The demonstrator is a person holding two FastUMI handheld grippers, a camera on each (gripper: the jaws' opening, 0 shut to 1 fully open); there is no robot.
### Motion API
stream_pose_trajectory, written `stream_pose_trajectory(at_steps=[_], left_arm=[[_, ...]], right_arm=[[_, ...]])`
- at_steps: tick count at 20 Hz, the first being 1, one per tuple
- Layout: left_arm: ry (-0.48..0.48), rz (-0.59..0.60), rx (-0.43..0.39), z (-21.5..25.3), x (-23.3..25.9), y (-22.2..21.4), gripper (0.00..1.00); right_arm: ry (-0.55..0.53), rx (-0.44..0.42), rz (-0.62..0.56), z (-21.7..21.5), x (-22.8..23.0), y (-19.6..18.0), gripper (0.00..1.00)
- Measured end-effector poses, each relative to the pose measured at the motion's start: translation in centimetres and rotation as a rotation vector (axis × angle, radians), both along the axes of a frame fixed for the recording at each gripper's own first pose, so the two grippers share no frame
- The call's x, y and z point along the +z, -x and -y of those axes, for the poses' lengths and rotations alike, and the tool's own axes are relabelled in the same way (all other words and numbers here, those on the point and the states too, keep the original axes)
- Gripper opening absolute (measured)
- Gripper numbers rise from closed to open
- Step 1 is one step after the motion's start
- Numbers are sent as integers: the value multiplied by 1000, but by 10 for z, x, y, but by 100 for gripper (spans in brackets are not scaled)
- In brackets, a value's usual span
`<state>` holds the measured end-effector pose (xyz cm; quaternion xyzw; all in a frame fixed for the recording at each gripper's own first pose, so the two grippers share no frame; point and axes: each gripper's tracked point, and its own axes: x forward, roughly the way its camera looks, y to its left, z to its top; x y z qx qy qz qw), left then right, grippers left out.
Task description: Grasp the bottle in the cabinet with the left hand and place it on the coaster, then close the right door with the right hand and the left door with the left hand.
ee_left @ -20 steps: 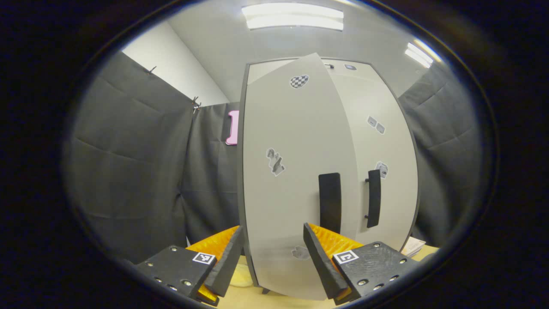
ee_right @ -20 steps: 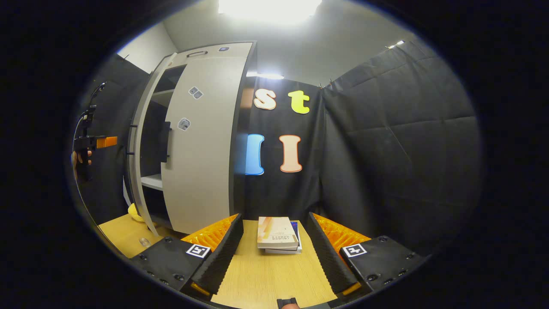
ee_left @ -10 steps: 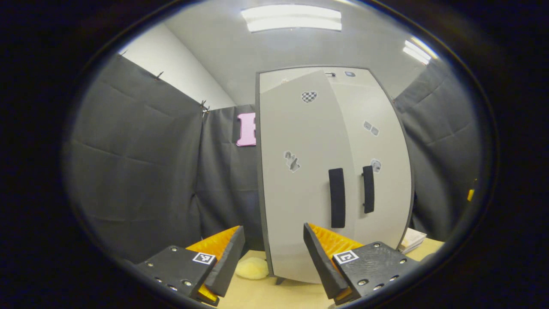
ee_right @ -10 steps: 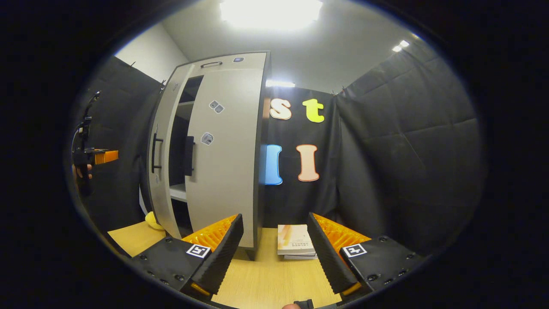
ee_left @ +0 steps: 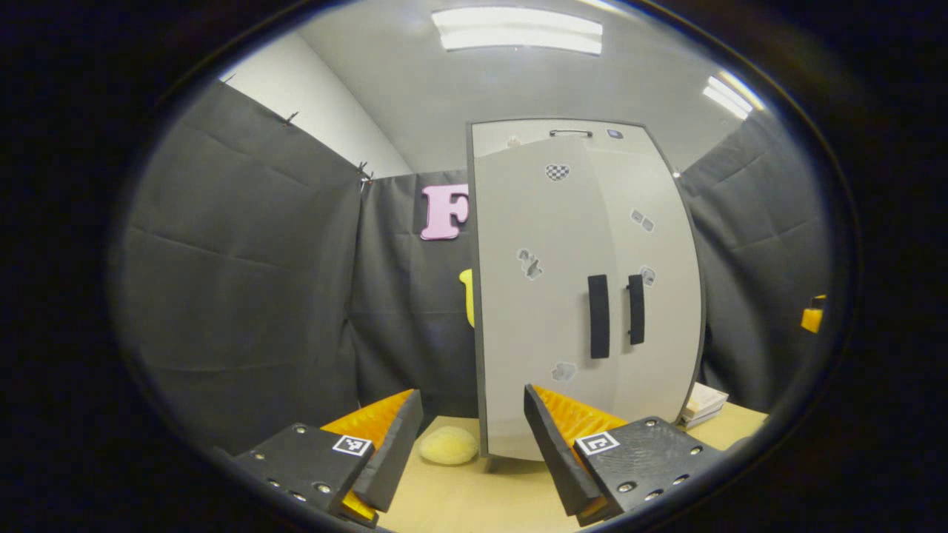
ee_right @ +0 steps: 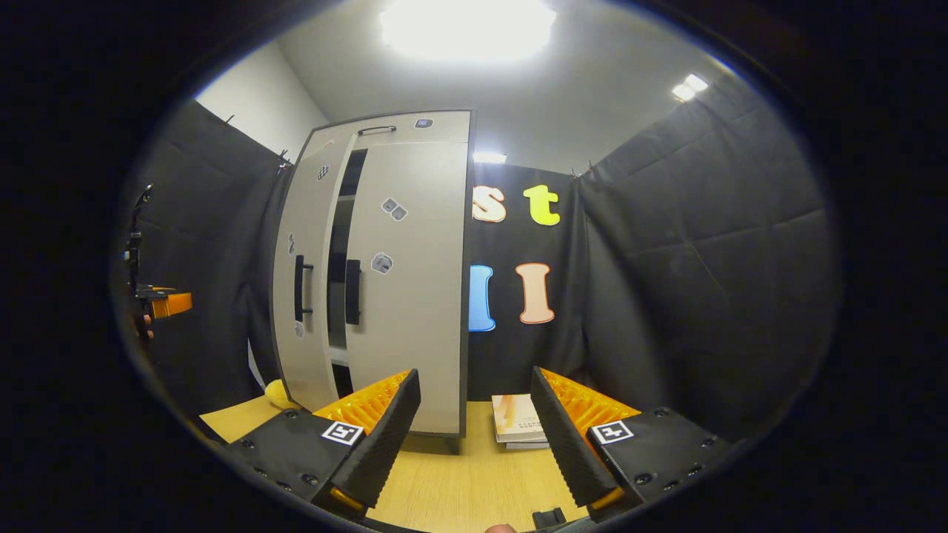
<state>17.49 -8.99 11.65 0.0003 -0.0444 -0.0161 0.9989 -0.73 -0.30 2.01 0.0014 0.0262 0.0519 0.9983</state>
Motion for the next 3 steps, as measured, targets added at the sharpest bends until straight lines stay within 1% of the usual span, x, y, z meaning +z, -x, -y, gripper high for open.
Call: stream_pose_trajectory(at_steps=[3], left_arm=[[0,-14,2,-5,-5,5,84]], right_arm=[[-5,-10,2,-4,8,4,95]])
